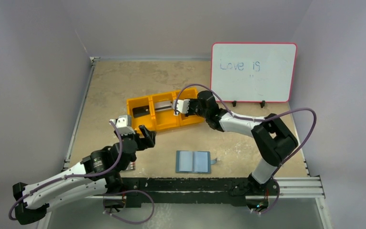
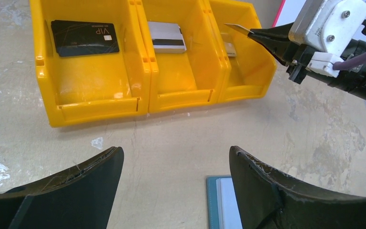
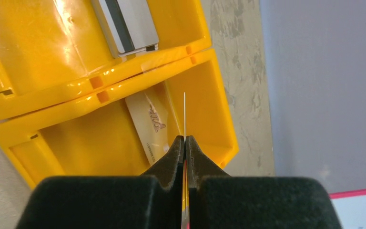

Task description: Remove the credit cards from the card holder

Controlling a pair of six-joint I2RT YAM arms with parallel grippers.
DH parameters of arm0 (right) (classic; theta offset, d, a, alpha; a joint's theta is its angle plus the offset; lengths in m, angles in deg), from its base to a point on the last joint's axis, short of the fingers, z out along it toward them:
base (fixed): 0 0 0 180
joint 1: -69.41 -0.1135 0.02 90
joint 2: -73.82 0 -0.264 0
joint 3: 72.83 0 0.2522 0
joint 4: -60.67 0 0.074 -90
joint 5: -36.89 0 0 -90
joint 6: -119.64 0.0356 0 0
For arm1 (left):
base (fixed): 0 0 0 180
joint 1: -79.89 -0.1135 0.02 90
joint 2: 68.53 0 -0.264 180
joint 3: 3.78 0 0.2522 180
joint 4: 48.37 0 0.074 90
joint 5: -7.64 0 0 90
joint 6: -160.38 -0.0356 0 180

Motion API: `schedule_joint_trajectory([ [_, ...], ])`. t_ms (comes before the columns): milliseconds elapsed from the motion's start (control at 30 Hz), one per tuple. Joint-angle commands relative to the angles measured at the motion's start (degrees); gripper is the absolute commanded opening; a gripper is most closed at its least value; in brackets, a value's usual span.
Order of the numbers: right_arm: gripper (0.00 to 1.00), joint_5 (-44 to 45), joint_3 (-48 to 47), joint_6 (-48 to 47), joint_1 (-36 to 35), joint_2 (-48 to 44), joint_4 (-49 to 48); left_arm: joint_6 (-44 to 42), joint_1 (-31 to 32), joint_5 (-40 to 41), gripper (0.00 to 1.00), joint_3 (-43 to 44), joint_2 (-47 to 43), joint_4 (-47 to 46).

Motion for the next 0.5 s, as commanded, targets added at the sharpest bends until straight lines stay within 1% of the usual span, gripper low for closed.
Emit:
schedule_joint_trajectory([
  [0,0.0,-4.6,-5.1,-2.7,0.9,1.6,0.4,-0.5,0.0,1.6,0.82,1.2,-0.5,0.0],
  [100,0.0,-6.8,-7.3,-3.6,1.3,3.8,2.1,-0.6,0.0,1.5,0.82,1.6,0.2,-0.2],
  [267,0.0,-7.9,-9.4,-5.3,2.6,7.2,1.7,-1.6,-0.1,0.8,0.82,2.4,0.8,0.6],
  [367,0.01,-10.2,-11.5,-6.4,3.4,9.1,4.1,-2.1,0.0,0.8,0.82,2.5,0.5,0.9],
  [467,0.01,-10.6,-13.0,-7.1,3.9,10.9,4.1,-2.4,0.0,1.3,0.82,2.3,0.3,1.2],
])
